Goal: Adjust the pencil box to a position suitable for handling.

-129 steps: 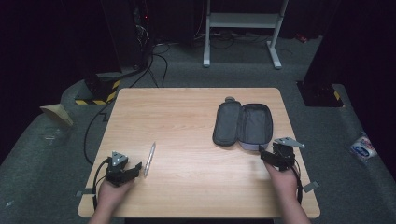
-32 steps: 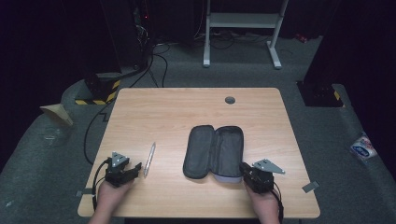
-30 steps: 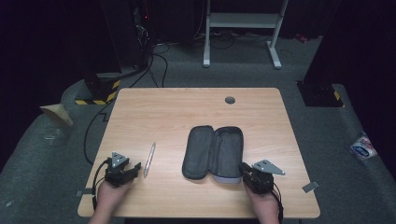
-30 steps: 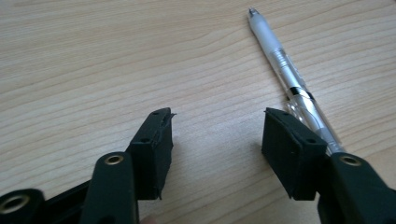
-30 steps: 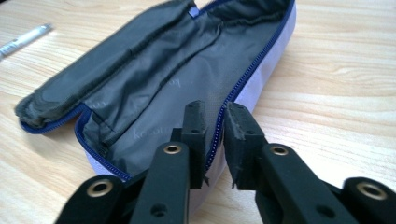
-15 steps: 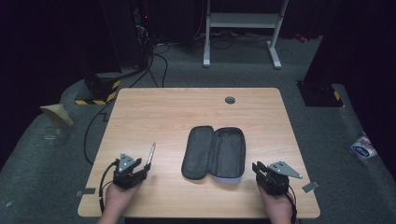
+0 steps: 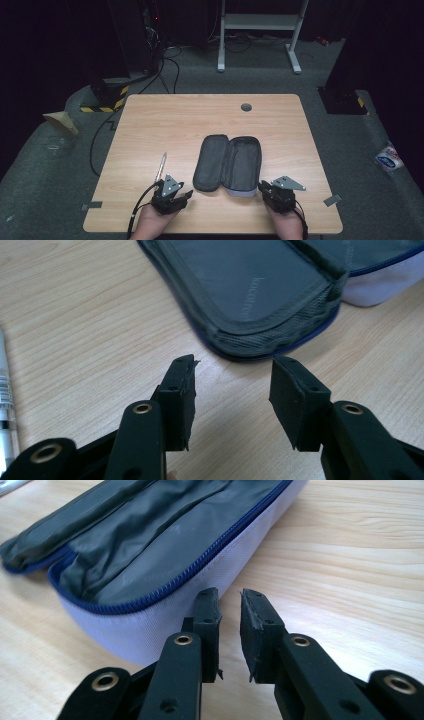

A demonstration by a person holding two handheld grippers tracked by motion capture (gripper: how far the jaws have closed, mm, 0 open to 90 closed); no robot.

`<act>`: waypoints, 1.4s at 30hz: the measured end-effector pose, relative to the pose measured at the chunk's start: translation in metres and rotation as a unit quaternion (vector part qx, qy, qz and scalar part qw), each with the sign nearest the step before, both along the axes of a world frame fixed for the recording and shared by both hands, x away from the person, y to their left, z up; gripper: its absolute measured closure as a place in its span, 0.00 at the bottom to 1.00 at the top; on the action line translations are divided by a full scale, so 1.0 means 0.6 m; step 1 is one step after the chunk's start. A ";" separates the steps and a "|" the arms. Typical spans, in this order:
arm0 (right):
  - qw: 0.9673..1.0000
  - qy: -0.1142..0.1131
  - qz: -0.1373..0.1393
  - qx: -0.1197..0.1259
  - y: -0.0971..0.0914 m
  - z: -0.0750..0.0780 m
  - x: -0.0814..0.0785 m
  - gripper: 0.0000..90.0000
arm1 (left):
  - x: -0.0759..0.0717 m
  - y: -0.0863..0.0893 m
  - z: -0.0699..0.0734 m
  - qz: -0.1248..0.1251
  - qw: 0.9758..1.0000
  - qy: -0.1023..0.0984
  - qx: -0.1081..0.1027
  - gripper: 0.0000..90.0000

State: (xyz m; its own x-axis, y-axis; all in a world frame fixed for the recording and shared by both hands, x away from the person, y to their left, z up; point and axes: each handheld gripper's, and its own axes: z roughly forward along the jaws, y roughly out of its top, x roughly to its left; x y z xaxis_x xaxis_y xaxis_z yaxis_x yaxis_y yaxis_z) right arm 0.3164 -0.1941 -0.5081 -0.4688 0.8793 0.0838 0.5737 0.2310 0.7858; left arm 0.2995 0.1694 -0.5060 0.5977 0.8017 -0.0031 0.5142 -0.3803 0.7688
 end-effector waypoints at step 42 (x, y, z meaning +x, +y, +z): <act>0.999 0.014 0.031 0.023 0.041 -0.011 -0.003 0.81 | -0.002 -0.147 0.022 -0.093 0.994 -0.031 -0.046 0.79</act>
State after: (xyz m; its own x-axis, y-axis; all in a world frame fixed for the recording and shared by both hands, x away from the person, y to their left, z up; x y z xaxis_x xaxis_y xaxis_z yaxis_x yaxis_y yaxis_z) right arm 0.3145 -0.1696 -0.5150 -0.5189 0.8437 0.1377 0.5818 0.2305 0.7800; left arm 0.2985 0.0810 -0.4929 0.7367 0.6755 -0.0302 0.3924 -0.3907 0.8327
